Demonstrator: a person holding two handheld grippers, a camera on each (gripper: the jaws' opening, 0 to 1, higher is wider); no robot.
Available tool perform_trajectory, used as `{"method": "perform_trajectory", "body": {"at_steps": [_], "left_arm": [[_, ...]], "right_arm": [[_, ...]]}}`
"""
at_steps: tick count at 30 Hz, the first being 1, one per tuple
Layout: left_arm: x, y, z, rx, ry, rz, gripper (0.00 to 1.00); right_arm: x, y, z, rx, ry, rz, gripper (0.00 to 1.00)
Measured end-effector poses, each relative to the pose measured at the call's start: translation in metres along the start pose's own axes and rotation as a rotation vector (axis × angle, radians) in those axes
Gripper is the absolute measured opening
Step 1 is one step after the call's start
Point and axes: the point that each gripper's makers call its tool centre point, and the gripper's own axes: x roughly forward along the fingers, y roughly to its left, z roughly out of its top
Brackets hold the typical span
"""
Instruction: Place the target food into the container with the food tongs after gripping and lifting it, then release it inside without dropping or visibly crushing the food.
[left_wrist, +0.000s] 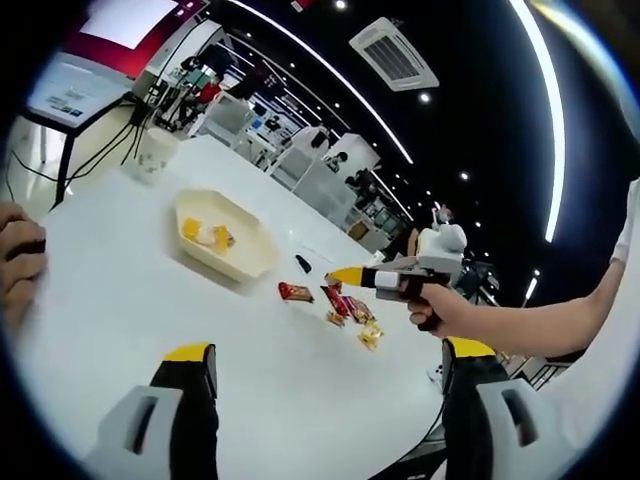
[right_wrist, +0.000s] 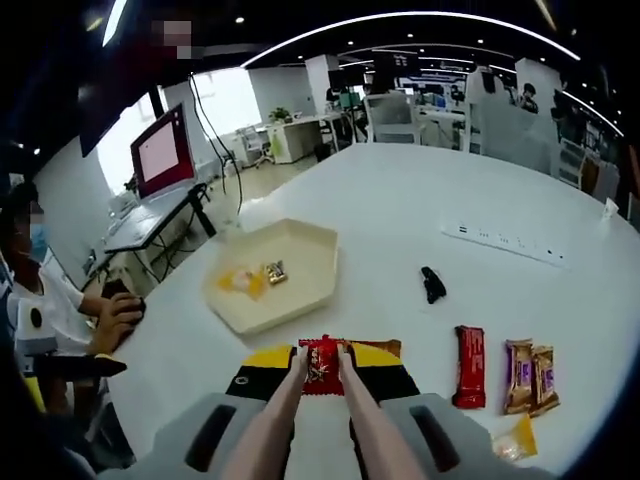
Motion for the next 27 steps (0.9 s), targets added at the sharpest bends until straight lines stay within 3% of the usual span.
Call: {"method": "perform_trajectory", "body": {"at_steps": [10,23,27], "left_arm": [[0.000,-0.001,-0.001,-0.005,-0.001,0.001,0.94],[-0.002,0.000,-0.004,-0.009,0.008,0.002,0.93],[-0.003,0.001,-0.004,-0.015,0.009,0.004,0.93]], "right_arm": [[-0.002,0.006,0.014,-0.032,-0.003,0.035,0.19],[-0.006,0.034,0.047,-0.070,-0.052,0.084,0.19],[-0.002,0.043,0.051,-0.093,-0.035,0.106,0.19]]}}
